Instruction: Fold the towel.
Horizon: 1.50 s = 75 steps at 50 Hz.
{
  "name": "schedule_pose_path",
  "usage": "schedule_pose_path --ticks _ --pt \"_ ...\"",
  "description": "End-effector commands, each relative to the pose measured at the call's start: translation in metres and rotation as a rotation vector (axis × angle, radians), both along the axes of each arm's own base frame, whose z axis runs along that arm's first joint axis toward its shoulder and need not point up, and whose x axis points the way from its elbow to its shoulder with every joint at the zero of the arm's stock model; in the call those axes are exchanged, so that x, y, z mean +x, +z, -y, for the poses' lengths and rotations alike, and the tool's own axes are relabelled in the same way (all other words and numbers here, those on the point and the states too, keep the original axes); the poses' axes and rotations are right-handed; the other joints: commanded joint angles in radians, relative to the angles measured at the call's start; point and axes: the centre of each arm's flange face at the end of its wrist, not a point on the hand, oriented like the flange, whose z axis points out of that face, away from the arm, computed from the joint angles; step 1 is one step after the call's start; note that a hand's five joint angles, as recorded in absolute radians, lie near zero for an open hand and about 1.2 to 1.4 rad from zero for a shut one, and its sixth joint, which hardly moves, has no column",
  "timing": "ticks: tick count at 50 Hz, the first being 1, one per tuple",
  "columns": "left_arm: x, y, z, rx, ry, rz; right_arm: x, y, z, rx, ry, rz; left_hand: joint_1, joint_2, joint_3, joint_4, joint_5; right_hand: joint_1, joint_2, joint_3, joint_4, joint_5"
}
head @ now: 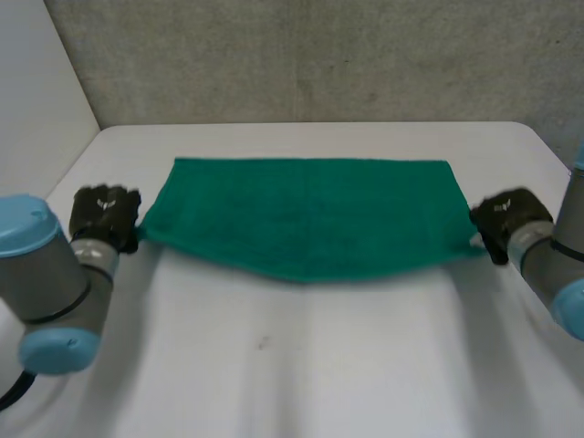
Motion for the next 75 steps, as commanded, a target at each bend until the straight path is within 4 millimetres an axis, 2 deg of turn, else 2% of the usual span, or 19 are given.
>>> schedule_pose_path --ticks 1,4,10,14,21,22,28,29,38,44,52,54,56,57,61,65,68,71,75 --pt "0.024 -0.001 -0.075 0.355 -0.077 0.241 -0.037 0.0 -0.064 0.228 0.122 -0.338 0.257 0.195 0.2 0.201 0.268 0.41 0.218 0.216 0.204 0.226" --pt "0.022 0.004 -0.088 0.391 -0.132 0.26 -0.047 0.006 -0.066 0.202 0.125 -0.384 0.257 0.195 0.2 0.201 0.268 0.41 0.218 0.216 0.204 0.226" --pt "0.013 0.014 -0.069 0.266 -0.151 0.23 -0.044 0.014 -0.049 0.103 0.103 -0.346 0.257 0.195 0.2 0.201 0.268 0.41 0.218 0.216 0.204 0.226" --pt "-0.002 0.007 -0.037 0.166 -0.163 0.217 -0.029 -0.001 -0.01 0.037 0.061 -0.226 0.257 0.195 0.2 0.201 0.268 0.41 0.218 0.216 0.204 0.226" --pt "-0.036 -0.005 0.02 -0.017 -0.185 0.166 0.005 -0.015 0.015 0.002 0.086 -0.143 0.257 0.195 0.2 0.201 0.268 0.41 0.218 0.216 0.204 0.226" --pt "-0.045 -0.006 0.031 -0.058 -0.193 0.146 0.014 -0.024 0.03 -0.016 0.077 -0.135 0.257 0.195 0.2 0.201 0.268 0.41 0.218 0.216 0.204 0.226" --pt "-0.065 -0.012 0.07 -0.16 -0.167 0.121 0.02 -0.032 0.061 -0.085 0.03 -0.132 0.257 0.195 0.2 0.201 0.268 0.41 0.218 0.216 0.204 0.226" --pt "-0.066 -0.012 0.075 -0.171 -0.156 0.119 0.023 -0.034 0.084 -0.152 -0.014 -0.125 0.257 0.195 0.2 0.201 0.268 0.41 0.218 0.216 0.204 0.226" --pt "-0.078 -0.029 0.116 -0.247 -0.111 0.185 0.036 -0.038 0.123 -0.271 -0.075 -0.119 0.257 0.195 0.2 0.201 0.268 0.41 0.218 0.216 0.204 0.226" --pt "-0.081 -0.036 0.121 -0.253 -0.124 0.201 0.04 -0.03 0.14 -0.37 -0.092 -0.095 0.257 0.195 0.2 0.201 0.268 0.41 0.218 0.216 0.204 0.226" --pt "-0.085 -0.048 0.12 -0.246 -0.152 0.205 0.041 -0.044 0.146 -0.394 -0.095 -0.096 0.257 0.195 0.2 0.201 0.268 0.41 0.218 0.216 0.204 0.226" --pt "-0.091 -0.049 0.117 -0.256 -0.185 0.201 0.041 -0.047 0.146 -0.388 -0.099 -0.099 0.257 0.195 0.2 0.201 0.268 -0.219 -0.411 -0.413 -0.426 -0.403" --pt "-0.096 -0.049 0.112 -0.265 -0.213 0.196 0.042 -0.051 0.143 -0.374 -0.104 -0.099 -0.142 -0.204 -0.2 -0.198 -0.132 -0.811 -1.004 -1.006 -1.018 -0.996" --pt "-0.099 -0.05 0.11 -0.272 -0.229 0.197 0.042 -0.052 0.143 -0.371 -0.107 -0.098 -0.42 -0.482 -0.478 -0.476 -0.41 -0.811 -1.004 -1.006 -1.018 -0.996" --pt "-0.1 -0.04 0.106 -0.299 -0.227 0.189 0.043 -0.051 0.14 -0.367 -0.112 -0.083 -0.493 -0.555 -0.551 -0.549 -0.483 -0.811 -1.004 -1.006 -1.018 -0.996" --pt "-0.097 -0.021 0.098 -0.317 -0.214 0.186 0.042 -0.037 0.135 -0.372 -0.131 -0.02 -0.79 -0.852 -0.847 -0.846 -0.78 -0.811 -1.004 -1.006 -1.018 -0.996" --pt "-0.093 -0.005 0.09 -0.325 -0.208 0.181 0.034 -0.006 0.128 -0.395 -0.157 0.091 -0.945 -1.007 -1.003 -1.001 -0.935 -0.811 -1.004 -1.006 -1.018 -0.996" --pt "-0.089 0.003 0.081 -0.319 -0.2 0.18 0.034 0.023 0.107 -0.386 -0.132 0.229 -0.949 -1.011 -1.006 -1.005 -0.939 -0.811 -1.004 -1.006 -1.018 -0.996" --pt "-0.081 0.012 0.063 -0.295 -0.194 0.182 0.034 0.037 0.088 -0.35 -0.075 0.309 -0.946 -1.008 -1.003 -1.002 -0.936 -0.811 -1.004 -1.006 -1.018 -0.996"
